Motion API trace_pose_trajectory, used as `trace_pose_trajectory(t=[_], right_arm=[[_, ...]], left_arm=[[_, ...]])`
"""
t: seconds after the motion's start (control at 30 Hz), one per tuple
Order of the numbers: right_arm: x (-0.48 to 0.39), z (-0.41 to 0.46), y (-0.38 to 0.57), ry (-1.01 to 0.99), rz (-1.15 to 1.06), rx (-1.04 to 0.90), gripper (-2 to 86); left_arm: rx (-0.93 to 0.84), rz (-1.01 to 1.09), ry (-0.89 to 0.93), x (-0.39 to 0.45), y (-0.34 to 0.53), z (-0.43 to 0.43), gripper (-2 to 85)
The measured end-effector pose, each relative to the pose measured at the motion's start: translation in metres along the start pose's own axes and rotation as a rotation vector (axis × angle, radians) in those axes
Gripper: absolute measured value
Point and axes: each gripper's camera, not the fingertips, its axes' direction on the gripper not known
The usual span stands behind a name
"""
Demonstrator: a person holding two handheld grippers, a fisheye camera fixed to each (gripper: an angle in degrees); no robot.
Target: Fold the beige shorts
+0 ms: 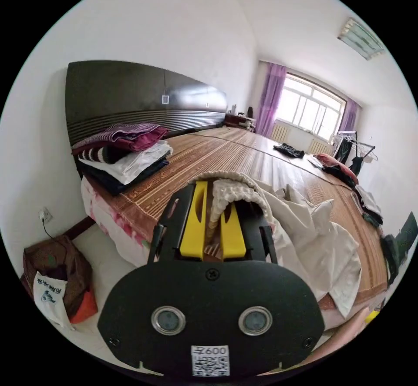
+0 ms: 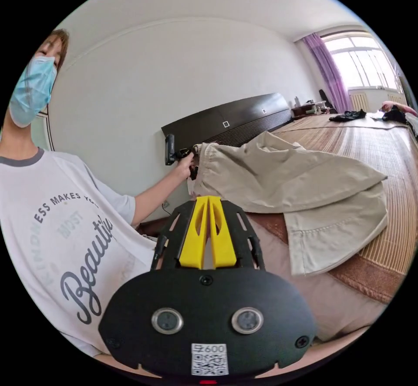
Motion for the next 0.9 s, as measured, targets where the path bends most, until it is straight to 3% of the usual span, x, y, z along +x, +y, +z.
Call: trace_pose_trajectory(t=[0.13,0.37,0.43,0.5,0.67,0.77,0.83,0.9], right_arm=[[0.034,0.019,0.004,0.055,0.093,0.023,-0.8],[0.088,0.097,-0.001,0.315,0.223,-0.016,0.8],[0.103,0.105,0.001,0.407,0.293,0.053,5.4],[0.124,0.113,0.005,0.536,0.364,0.116,16.1],[0.183,0.151,-0.007,0.871,0.405,0.001,16.7],[0.23,0.202,-0.017,0.865,0.447,-0.176,15.8],[0.24,0.239,-0.017,0.849,0.399,-0.206,15.8],[0.237,0.287,-0.019,0.839,0.312,-0.241,15.7]], left_arm=[[-0.011,0.013,-0.089,-0.048,-0.008,-0.005,3.0],[-0.235,0.007,-0.095,-0.102,-0.017,-0.017,10.6],[-0.267,-0.044,-0.184,-0.115,-0.016,-0.029,12.5],[-0.282,-0.054,-0.226,-0.118,-0.017,-0.046,12.7],[-0.07,0.167,-0.262,-0.049,-0.035,-0.092,10.4],[0.068,0.321,-0.195,0.014,-0.052,-0.103,5.6],[0.054,0.436,-0.067,0.054,-0.062,-0.09,3.2],[-0.115,0.536,0.071,0.105,-0.076,-0.049,2.4]])
